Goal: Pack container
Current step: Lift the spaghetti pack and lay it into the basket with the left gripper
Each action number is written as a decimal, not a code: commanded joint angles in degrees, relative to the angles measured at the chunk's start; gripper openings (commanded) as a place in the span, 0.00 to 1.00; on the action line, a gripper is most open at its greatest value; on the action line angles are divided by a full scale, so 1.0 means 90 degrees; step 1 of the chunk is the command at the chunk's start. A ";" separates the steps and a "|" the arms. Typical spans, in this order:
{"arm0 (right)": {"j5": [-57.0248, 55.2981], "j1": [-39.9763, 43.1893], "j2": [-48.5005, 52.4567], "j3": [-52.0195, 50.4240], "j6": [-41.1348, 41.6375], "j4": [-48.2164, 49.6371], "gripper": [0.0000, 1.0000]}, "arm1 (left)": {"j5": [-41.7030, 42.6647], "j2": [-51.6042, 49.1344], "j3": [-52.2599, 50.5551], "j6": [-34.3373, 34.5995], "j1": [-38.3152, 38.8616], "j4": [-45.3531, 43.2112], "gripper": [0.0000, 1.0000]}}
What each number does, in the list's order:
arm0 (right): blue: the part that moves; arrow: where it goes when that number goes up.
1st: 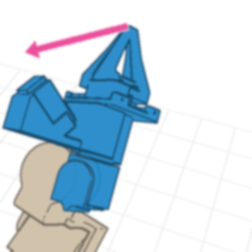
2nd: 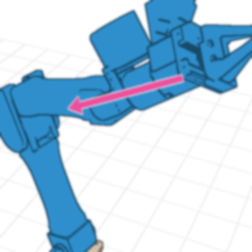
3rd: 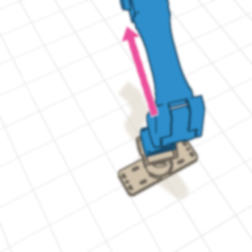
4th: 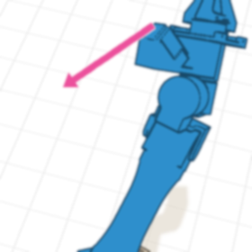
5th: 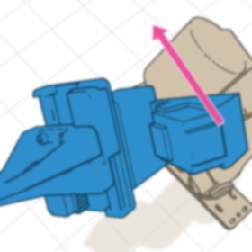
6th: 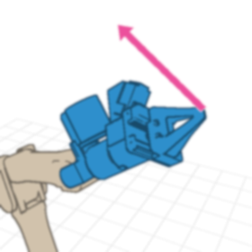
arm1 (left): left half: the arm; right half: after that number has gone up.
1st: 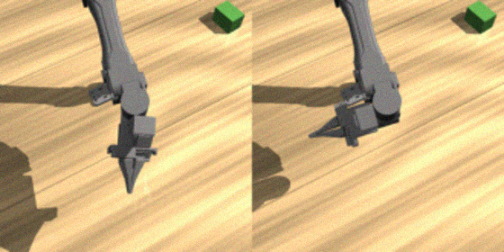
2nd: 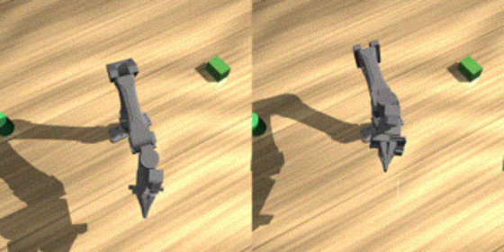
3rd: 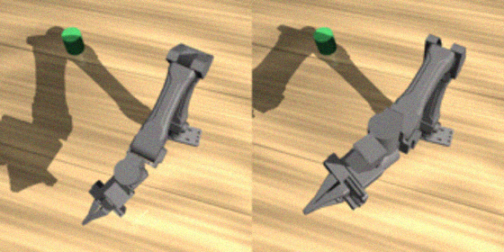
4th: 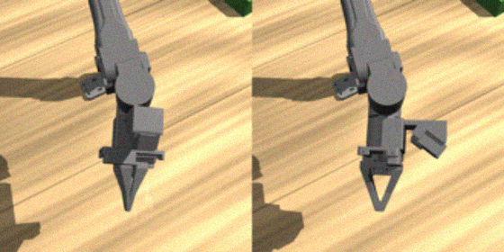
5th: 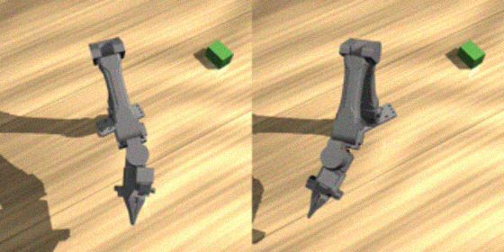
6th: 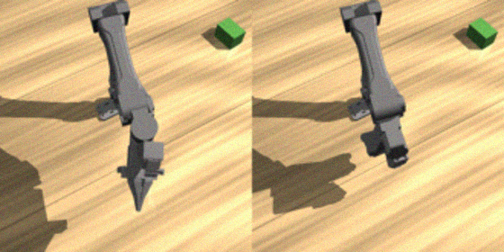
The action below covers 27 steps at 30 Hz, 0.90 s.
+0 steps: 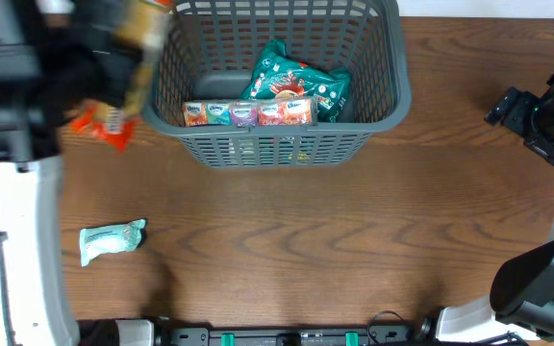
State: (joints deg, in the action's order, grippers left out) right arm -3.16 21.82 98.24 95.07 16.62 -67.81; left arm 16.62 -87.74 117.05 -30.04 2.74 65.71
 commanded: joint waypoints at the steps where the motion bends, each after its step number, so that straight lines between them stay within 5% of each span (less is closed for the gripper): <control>1: 0.0153 0.0024 -0.0022 -0.0010 -0.0119 0.0007 0.99 | 0.0187 -0.0180 0.0117 -0.2455 0.1037 -0.0311 0.06; 6: 0.0168 0.0027 -0.0022 -0.0010 -0.0168 -0.0095 0.99 | 0.0189 -0.0729 0.0117 -0.3449 0.1642 -0.0916 0.06; 15: 0.0187 0.0024 -0.0022 -0.0010 -0.0240 -0.0274 0.99 | 0.0146 -0.2370 0.0114 -0.3444 0.1671 -0.1681 0.06; 22: 0.0189 0.0024 -0.0022 -0.0010 -0.0289 -0.0418 0.99 | -0.0784 -0.3704 0.0114 -0.3150 0.1588 -0.1637 0.06; 27: 0.0187 0.0024 -0.0022 -0.0010 -0.0338 -0.0471 0.99 | -0.0782 -0.3932 0.0109 -0.3075 0.1581 -0.1452 0.41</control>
State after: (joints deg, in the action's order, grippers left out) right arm -1.72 21.82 98.24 95.07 14.63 -71.83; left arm 10.07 -125.64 116.88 -59.40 17.30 52.03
